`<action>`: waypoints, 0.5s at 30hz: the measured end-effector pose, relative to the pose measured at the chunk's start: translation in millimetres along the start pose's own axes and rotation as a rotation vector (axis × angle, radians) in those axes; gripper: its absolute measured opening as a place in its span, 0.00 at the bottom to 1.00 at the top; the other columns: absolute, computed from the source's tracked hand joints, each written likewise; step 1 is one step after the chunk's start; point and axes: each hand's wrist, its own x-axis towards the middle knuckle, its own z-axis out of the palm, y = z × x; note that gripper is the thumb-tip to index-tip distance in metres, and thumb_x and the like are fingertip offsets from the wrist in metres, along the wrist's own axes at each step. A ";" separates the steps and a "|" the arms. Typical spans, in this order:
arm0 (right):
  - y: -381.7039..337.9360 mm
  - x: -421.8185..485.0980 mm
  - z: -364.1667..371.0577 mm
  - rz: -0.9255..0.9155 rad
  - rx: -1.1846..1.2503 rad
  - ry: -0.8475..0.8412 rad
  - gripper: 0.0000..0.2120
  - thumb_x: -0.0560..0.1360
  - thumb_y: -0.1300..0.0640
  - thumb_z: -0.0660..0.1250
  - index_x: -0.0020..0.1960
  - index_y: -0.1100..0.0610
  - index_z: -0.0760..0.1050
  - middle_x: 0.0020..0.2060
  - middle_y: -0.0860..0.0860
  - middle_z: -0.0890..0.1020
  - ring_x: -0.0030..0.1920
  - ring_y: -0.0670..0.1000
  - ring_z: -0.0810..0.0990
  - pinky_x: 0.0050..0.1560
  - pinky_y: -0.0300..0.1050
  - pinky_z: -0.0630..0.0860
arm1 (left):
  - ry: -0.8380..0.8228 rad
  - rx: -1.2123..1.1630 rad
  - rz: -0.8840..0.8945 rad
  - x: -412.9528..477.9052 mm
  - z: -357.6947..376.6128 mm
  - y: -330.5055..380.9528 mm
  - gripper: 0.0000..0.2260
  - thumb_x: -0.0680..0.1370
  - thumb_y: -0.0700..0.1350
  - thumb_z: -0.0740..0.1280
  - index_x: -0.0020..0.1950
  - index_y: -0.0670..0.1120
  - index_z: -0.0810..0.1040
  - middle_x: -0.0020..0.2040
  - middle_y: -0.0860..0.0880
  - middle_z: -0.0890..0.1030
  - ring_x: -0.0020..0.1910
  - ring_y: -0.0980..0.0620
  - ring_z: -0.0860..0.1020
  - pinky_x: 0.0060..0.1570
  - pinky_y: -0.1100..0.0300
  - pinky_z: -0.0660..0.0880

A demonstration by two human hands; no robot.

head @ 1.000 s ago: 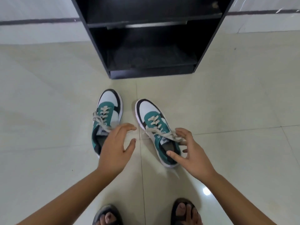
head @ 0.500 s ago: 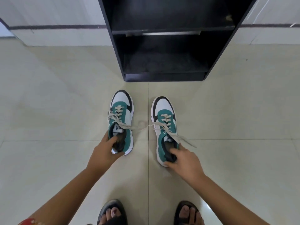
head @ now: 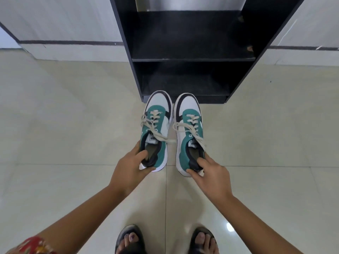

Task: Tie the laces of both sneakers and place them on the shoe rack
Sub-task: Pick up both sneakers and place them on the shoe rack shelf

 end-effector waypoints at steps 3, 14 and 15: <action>-26.2 9.9 -58.4 -0.033 -0.031 0.017 0.17 0.62 0.50 0.77 0.34 0.55 0.70 0.32 0.50 0.78 0.24 0.54 0.75 0.20 0.39 0.61 | -0.001 0.020 0.014 5.3 -48.8 35.4 0.13 0.67 0.45 0.76 0.40 0.47 0.71 0.54 0.50 0.77 0.37 0.49 0.72 0.32 0.61 0.74; -130.6 15.2 -303.3 0.014 -0.072 -0.048 0.16 0.63 0.51 0.78 0.37 0.55 0.72 0.35 0.50 0.80 0.25 0.49 0.71 0.21 0.40 0.69 | -0.060 -0.009 0.042 2.5 -269.5 180.7 0.15 0.65 0.44 0.76 0.41 0.47 0.71 0.54 0.49 0.79 0.36 0.51 0.70 0.32 0.70 0.67; -139.6 20.9 -323.7 0.027 -0.063 -0.048 0.16 0.63 0.52 0.78 0.36 0.55 0.71 0.35 0.50 0.79 0.25 0.48 0.68 0.21 0.40 0.68 | -0.060 -0.018 0.030 7.3 -288.3 192.8 0.15 0.65 0.45 0.76 0.41 0.47 0.71 0.54 0.50 0.79 0.36 0.50 0.72 0.32 0.66 0.71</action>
